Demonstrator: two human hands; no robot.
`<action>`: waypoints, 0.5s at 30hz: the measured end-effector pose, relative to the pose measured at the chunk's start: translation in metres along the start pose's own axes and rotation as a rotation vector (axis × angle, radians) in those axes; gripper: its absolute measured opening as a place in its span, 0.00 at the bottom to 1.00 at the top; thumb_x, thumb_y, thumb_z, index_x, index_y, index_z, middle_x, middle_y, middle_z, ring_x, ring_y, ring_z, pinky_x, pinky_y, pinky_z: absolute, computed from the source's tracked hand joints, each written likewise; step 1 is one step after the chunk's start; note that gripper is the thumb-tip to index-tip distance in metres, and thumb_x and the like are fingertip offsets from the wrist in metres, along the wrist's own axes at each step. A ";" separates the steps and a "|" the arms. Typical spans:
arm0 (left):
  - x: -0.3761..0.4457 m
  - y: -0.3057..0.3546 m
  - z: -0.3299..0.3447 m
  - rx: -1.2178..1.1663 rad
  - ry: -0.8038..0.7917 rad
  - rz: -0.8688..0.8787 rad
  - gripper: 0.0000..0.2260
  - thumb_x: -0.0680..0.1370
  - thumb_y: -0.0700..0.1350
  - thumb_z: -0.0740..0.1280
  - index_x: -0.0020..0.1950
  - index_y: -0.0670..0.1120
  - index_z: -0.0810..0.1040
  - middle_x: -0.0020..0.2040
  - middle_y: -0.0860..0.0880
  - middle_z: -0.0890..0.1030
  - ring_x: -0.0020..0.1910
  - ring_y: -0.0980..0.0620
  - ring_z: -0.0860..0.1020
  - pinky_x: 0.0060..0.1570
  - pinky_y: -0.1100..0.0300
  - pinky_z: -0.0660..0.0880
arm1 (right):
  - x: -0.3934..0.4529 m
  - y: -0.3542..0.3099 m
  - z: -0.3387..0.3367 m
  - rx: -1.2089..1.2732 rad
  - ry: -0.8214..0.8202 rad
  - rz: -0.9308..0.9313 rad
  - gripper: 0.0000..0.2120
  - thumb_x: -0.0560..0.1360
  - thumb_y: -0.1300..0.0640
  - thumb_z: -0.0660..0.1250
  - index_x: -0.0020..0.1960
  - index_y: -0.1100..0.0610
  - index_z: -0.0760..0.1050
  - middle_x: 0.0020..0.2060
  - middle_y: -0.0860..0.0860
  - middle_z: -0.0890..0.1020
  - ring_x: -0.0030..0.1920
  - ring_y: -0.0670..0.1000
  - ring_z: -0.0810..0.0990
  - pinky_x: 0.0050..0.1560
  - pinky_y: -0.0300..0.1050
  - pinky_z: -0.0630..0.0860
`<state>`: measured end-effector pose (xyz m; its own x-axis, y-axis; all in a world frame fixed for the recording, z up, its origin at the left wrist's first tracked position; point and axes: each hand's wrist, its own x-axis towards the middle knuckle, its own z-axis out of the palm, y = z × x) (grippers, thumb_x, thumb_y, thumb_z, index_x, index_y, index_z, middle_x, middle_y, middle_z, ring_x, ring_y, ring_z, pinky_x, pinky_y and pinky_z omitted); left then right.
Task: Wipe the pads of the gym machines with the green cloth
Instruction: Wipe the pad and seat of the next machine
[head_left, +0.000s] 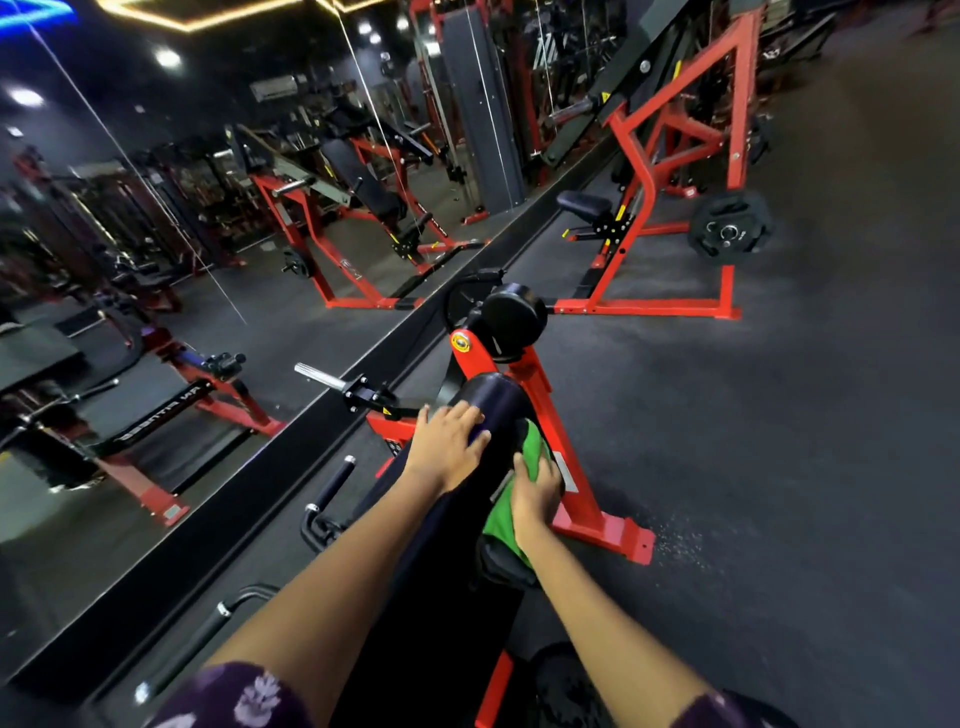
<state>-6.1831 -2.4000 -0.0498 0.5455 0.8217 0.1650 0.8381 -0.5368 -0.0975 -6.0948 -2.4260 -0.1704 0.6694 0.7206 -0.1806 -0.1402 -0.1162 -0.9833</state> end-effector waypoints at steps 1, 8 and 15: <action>0.006 0.003 -0.002 0.005 0.033 0.001 0.14 0.81 0.52 0.56 0.59 0.46 0.75 0.59 0.48 0.76 0.62 0.47 0.72 0.68 0.49 0.56 | -0.011 -0.004 -0.002 -0.009 -0.008 -0.074 0.22 0.76 0.56 0.68 0.67 0.61 0.72 0.66 0.60 0.73 0.64 0.59 0.72 0.63 0.45 0.63; 0.038 0.010 0.012 -0.059 0.176 -0.012 0.14 0.77 0.51 0.61 0.42 0.41 0.76 0.42 0.42 0.78 0.45 0.39 0.76 0.49 0.49 0.68 | -0.027 0.049 -0.012 -0.010 -0.100 -0.076 0.24 0.76 0.53 0.67 0.69 0.61 0.70 0.66 0.57 0.71 0.66 0.56 0.70 0.67 0.43 0.61; 0.045 0.010 0.019 -0.001 0.101 0.097 0.25 0.77 0.56 0.53 0.68 0.43 0.69 0.69 0.44 0.71 0.66 0.44 0.69 0.64 0.48 0.61 | 0.039 -0.011 -0.005 -0.025 -0.040 -0.133 0.22 0.76 0.57 0.66 0.69 0.59 0.70 0.64 0.58 0.74 0.65 0.58 0.71 0.65 0.46 0.64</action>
<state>-6.1502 -2.3647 -0.0618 0.6203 0.7424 0.2533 0.7814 -0.6130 -0.1170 -6.0634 -2.3996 -0.1669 0.6510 0.7576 -0.0476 -0.0330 -0.0344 -0.9989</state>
